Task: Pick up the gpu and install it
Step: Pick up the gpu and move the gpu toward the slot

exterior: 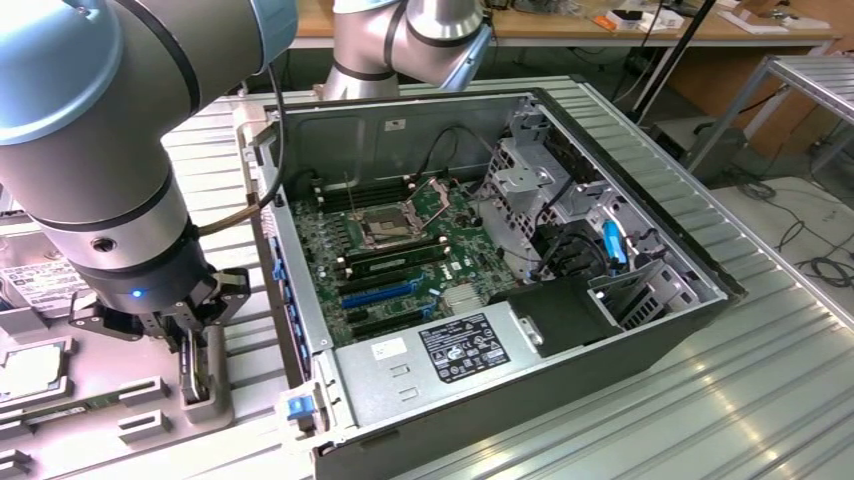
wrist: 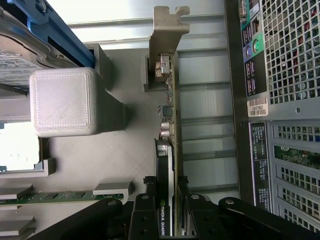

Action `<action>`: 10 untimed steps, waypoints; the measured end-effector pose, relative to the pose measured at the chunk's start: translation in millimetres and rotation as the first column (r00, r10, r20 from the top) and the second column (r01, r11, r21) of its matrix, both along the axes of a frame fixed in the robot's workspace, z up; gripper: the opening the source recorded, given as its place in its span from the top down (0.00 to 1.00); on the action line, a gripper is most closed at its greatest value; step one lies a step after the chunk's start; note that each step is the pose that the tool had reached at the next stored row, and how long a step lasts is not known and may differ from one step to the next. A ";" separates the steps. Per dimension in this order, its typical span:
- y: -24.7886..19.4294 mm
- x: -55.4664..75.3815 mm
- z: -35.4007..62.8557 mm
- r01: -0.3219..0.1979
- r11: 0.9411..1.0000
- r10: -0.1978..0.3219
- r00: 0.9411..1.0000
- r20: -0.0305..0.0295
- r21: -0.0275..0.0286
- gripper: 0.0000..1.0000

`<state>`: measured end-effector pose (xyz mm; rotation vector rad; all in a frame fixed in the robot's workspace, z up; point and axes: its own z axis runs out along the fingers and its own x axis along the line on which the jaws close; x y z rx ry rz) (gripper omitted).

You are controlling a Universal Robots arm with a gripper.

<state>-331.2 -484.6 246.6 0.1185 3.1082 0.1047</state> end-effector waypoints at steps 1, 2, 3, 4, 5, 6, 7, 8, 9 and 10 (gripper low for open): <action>0.0 0.0 0.0 0.000 1.000 0.000 1.000 0.000 0.000 0.73; 0.0 0.0 0.0 0.000 1.000 0.000 1.000 0.000 0.000 0.73; 0.0 0.0 0.0 0.000 1.000 0.000 1.000 0.000 0.000 0.73; 0.0 0.0 0.0 0.000 1.000 0.000 1.000 0.000 0.000 0.73; 0.0 0.0 0.0 0.000 1.000 0.000 1.000 0.000 0.000 0.73; 0.0 0.0 0.0 0.000 1.000 0.000 1.000 0.000 0.000 0.73; 0.0 0.0 0.0 0.000 1.000 0.000 1.000 0.000 0.000 0.73; 0.0 0.0 0.0 0.000 1.000 0.000 1.000 0.000 0.000 0.73; 0.0 0.0 0.0 0.000 1.000 0.000 1.000 0.000 0.000 0.73; 0.0 0.0 0.0 0.000 1.000 0.000 1.000 0.000 0.000 0.73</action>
